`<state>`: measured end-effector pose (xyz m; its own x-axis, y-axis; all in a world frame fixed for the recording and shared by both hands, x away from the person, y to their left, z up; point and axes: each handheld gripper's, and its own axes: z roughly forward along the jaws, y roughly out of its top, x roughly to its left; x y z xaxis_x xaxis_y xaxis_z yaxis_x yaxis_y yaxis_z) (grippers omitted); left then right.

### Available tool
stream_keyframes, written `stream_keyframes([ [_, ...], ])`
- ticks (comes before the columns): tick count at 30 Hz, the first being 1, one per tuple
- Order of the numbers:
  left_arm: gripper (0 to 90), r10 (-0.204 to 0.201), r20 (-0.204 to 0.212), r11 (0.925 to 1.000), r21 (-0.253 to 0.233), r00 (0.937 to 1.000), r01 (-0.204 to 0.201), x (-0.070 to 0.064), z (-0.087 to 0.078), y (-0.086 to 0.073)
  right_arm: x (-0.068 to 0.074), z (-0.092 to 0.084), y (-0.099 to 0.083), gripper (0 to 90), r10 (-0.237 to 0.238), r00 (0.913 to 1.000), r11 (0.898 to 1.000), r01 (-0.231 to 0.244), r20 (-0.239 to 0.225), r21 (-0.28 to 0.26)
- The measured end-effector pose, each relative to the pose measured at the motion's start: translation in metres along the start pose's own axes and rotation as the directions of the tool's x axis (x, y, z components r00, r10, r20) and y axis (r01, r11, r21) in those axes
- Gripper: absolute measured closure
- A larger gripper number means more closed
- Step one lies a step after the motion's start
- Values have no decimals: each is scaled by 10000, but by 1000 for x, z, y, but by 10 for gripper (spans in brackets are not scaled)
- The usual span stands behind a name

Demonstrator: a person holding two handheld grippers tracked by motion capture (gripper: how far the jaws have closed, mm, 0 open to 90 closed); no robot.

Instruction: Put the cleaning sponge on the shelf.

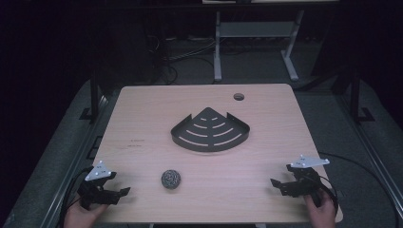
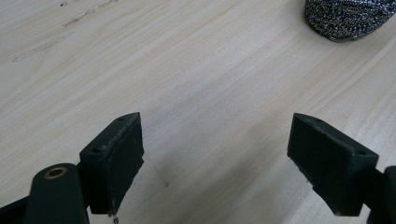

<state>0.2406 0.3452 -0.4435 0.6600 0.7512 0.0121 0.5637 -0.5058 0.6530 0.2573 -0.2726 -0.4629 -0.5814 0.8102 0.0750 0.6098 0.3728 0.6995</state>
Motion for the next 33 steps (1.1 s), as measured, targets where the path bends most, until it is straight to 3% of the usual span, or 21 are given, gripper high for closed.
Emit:
stream_keyframes([
  [9, 176, -48, 111, 10000, 0, 9999, 48, -2, -1, 4, 1, -1, 1, 140, -64, 10000, 10000, 64, 28, -11],
  [16, 173, 133, 62, 9999, -44, 9999, -132, -8, -4, 11, 1, 0, 2, 140, -128, 9999, 9999, 128, 67, 19],
  [33, 169, 766, 553, 9970, 22, 9955, -768, -22, -5, 30, 6, 2, 5, 140, -219, 9997, 9998, 219, 51, -13],
])
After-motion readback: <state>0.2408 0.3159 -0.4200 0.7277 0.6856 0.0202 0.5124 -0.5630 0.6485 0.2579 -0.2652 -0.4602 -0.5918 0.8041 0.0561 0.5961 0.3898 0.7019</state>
